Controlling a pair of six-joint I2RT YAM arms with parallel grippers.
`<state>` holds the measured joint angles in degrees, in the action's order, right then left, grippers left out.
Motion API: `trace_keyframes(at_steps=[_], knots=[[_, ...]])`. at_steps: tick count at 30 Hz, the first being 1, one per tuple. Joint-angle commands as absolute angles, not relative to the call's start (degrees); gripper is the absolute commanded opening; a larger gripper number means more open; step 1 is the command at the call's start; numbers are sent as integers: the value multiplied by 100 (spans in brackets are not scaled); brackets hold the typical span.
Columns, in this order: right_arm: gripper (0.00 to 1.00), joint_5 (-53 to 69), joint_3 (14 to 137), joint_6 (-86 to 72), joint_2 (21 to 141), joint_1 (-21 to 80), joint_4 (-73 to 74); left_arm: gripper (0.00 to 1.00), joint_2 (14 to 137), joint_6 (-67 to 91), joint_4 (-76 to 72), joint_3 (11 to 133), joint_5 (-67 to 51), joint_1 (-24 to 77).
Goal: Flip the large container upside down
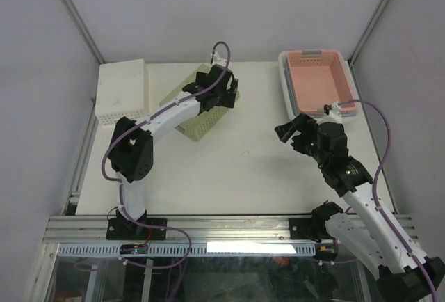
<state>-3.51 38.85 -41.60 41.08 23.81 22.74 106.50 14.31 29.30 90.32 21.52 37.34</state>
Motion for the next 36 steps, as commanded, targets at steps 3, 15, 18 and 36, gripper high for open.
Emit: trace_keyframes(at_steps=[3, 15, 18, 36], knots=[[85, -929, 3951, -4087, 3835, 2363, 2777, 99, 12026, 830, 3351, 10683, 4025, 4035], [85, -769, 3899, -4236, 3909, 2358, 2763, 99, 13315, 751, 3492, 11921, 4863, 4069], [85, -744, 3903, -4251, 3948, 2361, 2747, 99, 13507, 869, 3485, 12159, 5019, 4007], [85, -444, 3889, -4427, 4138, 2361, 2650, 99, 13648, 2073, 3440, 12945, 3463, 2294]])
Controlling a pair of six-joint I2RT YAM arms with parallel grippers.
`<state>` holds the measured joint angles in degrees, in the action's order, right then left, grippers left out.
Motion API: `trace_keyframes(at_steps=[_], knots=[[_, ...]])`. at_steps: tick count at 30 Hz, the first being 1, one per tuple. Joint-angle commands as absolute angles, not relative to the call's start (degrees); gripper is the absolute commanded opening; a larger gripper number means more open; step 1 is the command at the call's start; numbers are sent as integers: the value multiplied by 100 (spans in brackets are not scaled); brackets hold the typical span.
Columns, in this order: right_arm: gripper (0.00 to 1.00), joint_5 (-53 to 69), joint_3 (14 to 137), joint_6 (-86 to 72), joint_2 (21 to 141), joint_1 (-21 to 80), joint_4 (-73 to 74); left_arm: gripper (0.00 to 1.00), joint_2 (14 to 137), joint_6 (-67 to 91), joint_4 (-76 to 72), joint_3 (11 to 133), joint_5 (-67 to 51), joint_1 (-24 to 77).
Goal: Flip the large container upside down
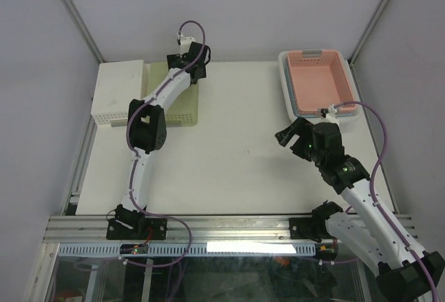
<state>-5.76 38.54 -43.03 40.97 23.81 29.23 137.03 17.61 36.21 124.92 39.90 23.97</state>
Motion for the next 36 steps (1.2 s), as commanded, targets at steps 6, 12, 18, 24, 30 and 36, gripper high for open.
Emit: trace_keyframes(at_steps=[6, 12, 18, 24, 30, 36], knots=[[85, -488, 3857, -4465, 4017, 2357, 2719, 99, 13359, 2144, 3427, 13119, 2961, 2224], [85, -547, 3891, -4389, 3942, 2360, 2776, 99, 12482, 1995, 3404, 12635, 2848, 2611], [85, -616, 3903, -4315, 3996, 2362, 2737, 99, 11527, 2105, 3399, 11239, 2406, 3167], [85, -529, 3842, -4296, 4001, 2360, 2652, 99, 11449, 2195, 3401, 10181, 2448, 3601], [85, -528, 3723, -4307, 3833, 2359, 2647, 99, 11684, 2326, 3395, 9713, 2252, 3559], [85, -535, 3708, -4299, 3724, 2360, 2722, 99, 11946, 2370, 3384, 9566, 2297, 3358]])
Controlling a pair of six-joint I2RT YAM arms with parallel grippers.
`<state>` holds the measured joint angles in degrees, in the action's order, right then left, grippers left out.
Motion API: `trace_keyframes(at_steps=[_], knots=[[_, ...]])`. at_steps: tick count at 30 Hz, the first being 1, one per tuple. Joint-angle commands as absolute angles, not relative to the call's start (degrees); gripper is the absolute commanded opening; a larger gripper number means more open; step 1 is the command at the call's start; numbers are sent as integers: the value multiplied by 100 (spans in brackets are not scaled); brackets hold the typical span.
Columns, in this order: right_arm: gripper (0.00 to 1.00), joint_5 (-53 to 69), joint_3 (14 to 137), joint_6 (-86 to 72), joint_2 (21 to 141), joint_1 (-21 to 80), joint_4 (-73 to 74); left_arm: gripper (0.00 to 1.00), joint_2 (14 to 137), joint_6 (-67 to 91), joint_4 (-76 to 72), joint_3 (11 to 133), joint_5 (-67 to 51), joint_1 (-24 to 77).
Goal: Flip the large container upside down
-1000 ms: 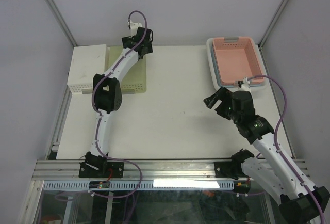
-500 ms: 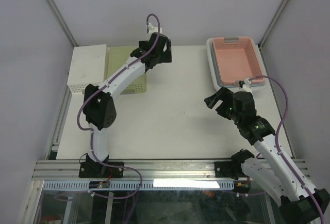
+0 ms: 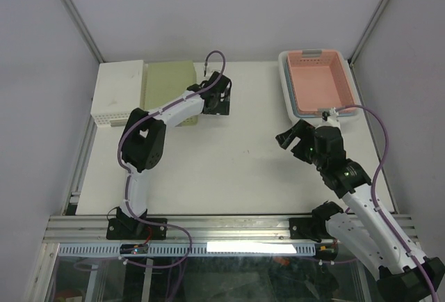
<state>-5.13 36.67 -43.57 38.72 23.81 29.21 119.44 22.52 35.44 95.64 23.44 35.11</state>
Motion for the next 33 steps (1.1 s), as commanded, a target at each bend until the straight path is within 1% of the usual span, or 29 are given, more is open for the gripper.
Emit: trace_keyframes(at_steps=[1, 11, 15, 19, 20, 22, 24, 29, 33], knots=[[85, -536, 3709, -4286, 3723, 2359, 2728, 99, 11960, 2380, 3376, 9544, 2258, 3299], [85, -488, 4020, -4042, 3923, 2356, 2715, 99, 11903, 2223, 3292, 9439, 2292, 3070], [85, -547, 4369, -3777, 4056, 2357, 2728, 99, 11872, 2175, 3286, 9447, 2252, 3050], [86, -956, 5058, -3169, 4336, 2356, 2877, 99, 11856, 2132, 3285, 9555, 2207, 3049], [87, -1080, 5251, -2977, 4459, 2355, 2912, 99, 11852, 2121, 3287, 9592, 2194, 3045], [94, -1260, 5640, -2502, 4771, 2330, 2960, 99, 11855, 2074, 3289, 9663, 2190, 3049], [96, -1386, 6085, -2163, 5210, 2245, 3099, 99, 11866, 2025, 3299, 9713, 2190, 3035], [97, -1432, 7172, -1725, 6484, 1877, 3405, 99, 11802, 1963, 3299, 9667, 2118, 2984], [97, -1154, 7690, -1511, 7322, 1411, 3304, 99, 11762, 1917, 3295, 9677, 2160, 2957]])
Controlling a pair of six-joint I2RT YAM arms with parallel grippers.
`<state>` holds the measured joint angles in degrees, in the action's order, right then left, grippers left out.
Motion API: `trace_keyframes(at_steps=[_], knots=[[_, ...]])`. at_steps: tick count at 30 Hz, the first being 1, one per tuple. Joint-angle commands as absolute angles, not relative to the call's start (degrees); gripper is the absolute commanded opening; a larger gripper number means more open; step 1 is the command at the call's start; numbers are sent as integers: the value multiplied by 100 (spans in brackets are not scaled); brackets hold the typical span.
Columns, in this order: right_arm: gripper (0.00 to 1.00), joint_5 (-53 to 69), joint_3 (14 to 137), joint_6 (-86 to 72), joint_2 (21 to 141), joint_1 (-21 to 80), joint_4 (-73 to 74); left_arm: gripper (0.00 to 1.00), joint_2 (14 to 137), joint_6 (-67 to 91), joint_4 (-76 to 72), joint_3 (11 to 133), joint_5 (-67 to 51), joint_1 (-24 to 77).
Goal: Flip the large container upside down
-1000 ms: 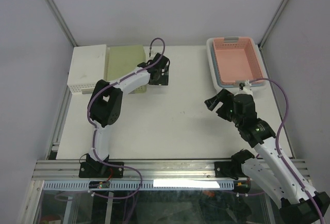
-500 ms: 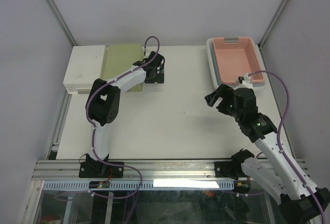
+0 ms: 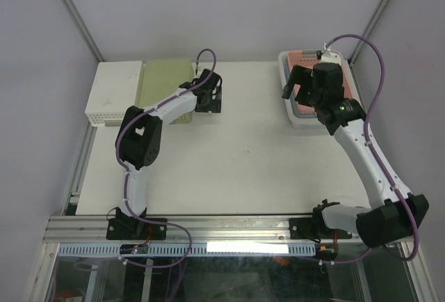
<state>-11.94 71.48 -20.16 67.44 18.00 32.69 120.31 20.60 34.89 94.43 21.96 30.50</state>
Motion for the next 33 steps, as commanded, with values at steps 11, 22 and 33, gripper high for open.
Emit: trace_keyframes(at_steps=[11, 22, 33], knots=[[67, -347, 8969, -1126, 9506, 787, 3595, 99, 11740, 1951, 3296, 9599, 1977, 2763], [27, -499, 9407, -1082, 10379, 680, 3580, 99, 11422, 1981, 3287, 9658, 1298, 2757], [0, -638, 9305, -1059, 8621, 619, 3687, 99, 10449, 2193, 3020, 9682, 133, 3259]])
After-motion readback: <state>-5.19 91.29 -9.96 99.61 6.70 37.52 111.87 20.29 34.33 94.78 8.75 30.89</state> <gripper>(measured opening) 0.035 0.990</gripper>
